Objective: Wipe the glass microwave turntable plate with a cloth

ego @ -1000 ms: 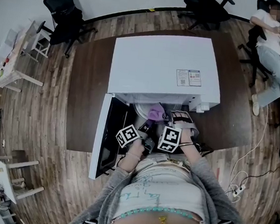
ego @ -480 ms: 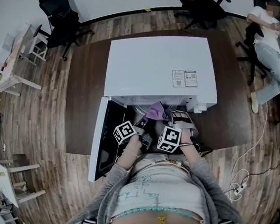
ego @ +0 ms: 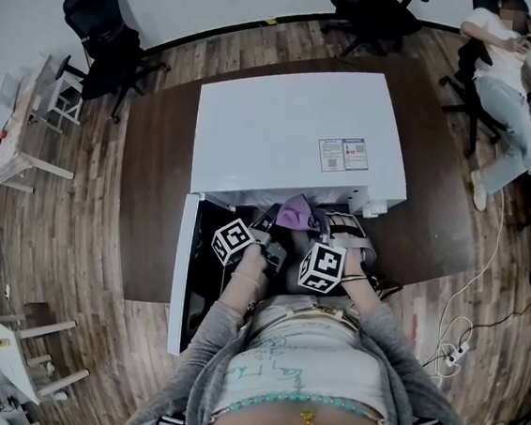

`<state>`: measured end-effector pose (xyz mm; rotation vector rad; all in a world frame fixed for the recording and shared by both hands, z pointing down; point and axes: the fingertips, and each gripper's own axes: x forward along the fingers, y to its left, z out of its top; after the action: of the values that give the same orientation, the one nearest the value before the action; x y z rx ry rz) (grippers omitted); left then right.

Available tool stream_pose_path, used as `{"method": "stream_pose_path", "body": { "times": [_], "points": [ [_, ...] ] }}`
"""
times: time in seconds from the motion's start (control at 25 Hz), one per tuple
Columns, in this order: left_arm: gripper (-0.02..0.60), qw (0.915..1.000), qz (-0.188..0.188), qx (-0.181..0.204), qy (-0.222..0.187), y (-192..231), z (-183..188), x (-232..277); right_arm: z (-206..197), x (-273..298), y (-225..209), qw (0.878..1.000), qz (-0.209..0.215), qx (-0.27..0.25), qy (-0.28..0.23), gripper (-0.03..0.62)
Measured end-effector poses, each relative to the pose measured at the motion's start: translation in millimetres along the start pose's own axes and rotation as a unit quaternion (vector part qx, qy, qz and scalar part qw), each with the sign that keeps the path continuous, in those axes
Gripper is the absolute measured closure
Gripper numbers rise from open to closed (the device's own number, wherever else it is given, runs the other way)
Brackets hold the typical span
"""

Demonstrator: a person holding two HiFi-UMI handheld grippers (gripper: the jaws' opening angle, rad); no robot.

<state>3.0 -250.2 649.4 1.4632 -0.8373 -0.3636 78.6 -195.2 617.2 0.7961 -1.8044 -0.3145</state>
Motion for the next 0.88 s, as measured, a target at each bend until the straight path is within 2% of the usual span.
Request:
{"method": "stream_pose_path", "body": {
  "times": [0.4,0.68,0.8,0.88],
  "points": [
    [0.528,0.9999,0.009,-0.010,-0.010,-2.6,6.0,9.8,-2.7,3.4,-0.3,1.000,0.000,0.001,0.002,0.470],
    [0.522,0.9968,0.078,-0.011,0.009,-3.8,6.5,10.2,-8.5,2.6,-5.6,1.000,-0.002,0.021,0.009,0.470],
    [0.516,0.9938,0.107,-0.029,0.008,-3.3,6.9,10.7,-16.8,2.4,-6.3,0.999,0.000,0.029,0.020,0.470],
    [0.509,0.9925,0.121,-0.012,0.015,-4.6,6.6,11.2,-20.7,1.3,-8.0,0.999,0.001,0.042,0.022,0.470]
  ]
}}
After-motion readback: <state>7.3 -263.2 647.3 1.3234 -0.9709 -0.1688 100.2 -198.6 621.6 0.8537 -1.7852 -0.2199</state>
